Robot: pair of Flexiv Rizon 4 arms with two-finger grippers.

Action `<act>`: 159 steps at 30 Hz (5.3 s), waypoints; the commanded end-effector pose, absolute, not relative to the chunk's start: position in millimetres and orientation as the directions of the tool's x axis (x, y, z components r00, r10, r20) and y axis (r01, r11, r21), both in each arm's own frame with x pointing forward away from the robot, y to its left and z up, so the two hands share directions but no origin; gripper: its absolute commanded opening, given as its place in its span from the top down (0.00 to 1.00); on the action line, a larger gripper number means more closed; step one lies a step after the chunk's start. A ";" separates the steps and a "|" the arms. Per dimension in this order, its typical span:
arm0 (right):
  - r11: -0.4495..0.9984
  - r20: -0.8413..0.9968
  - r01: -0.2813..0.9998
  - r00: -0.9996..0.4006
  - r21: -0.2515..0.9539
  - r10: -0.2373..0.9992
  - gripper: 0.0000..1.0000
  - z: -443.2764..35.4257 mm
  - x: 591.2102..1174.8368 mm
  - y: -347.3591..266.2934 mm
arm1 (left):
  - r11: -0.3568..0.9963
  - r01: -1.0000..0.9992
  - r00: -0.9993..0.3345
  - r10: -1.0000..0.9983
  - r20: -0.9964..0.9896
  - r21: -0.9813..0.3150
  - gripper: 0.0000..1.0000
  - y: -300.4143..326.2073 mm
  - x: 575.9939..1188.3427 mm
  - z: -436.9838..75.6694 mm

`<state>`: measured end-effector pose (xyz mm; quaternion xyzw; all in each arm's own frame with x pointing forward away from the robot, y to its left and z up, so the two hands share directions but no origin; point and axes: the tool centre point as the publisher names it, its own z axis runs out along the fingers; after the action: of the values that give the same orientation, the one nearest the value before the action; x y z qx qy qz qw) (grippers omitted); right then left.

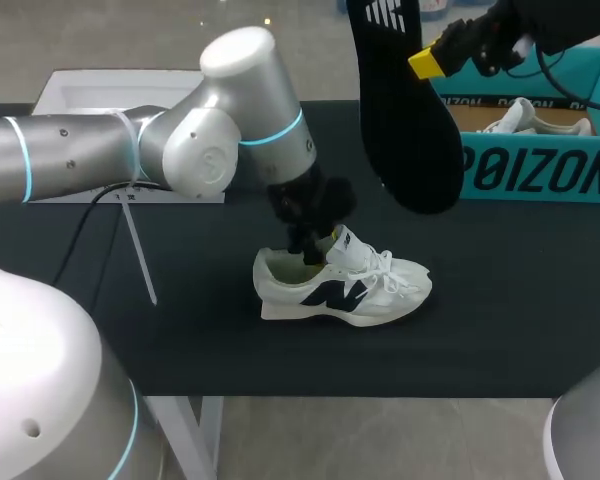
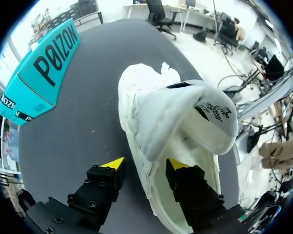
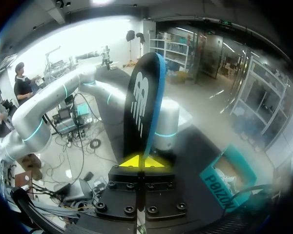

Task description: Take the shoe out of the shoebox, open the shoe tongue, remove and reinsert the insole, then place the shoe into the shoebox

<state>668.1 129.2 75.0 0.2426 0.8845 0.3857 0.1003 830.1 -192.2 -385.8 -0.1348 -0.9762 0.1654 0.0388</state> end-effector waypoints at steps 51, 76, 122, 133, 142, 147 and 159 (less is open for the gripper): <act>0.588 0.011 0.355 -0.862 0.727 0.507 1.00 76.2 670.2 131.6 | 0.257 0.930 -0.193 0.949 0.248 -0.262 1.00 -209.7 852.5 -295.0; 0.588 0.011 0.355 -0.862 0.727 0.507 1.00 76.2 670.2 131.6 | -0.100 0.949 0.184 0.946 0.266 -0.300 1.00 -249.7 820.2 -339.0; 0.588 0.011 0.355 -0.862 0.727 0.507 1.00 76.2 670.2 131.6 | 0.065 0.992 -0.118 0.767 -0.631 -0.106 0.00 -224.3 887.8 -272.5; 0.588 0.011 0.355 -0.862 0.727 0.507 1.00 76.2 670.2 131.6 | 0.027 0.970 -0.232 0.385 -0.893 -0.241 0.00 -175.0 881.6 -256.5; 0.588 0.011 0.355 -0.862 0.727 0.507 1.00 76.2 670.2 131.6 | -0.128 0.921 -0.358 0.095 -0.929 -0.368 0.00 -165.1 869.3 -256.4; 0.588 0.011 0.355 -0.862 0.727 0.507 1.00 76.2 670.2 131.6 | -0.163 0.923 -0.353 -0.003 -0.935 -0.348 0.00 -170.8 870.1 -250.2; 0.588 0.011 0.355 -0.862 0.727 0.507 1.00 76.2 670.2 131.6 | -0.175 0.936 -0.311 -0.003 -0.950 -0.306 0.00 -201.5 880.1 -231.4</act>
<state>668.3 129.1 74.8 0.2423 0.8845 0.3858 0.1004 873.5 -194.8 -223.7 -0.5512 -0.5949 0.5172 -0.2735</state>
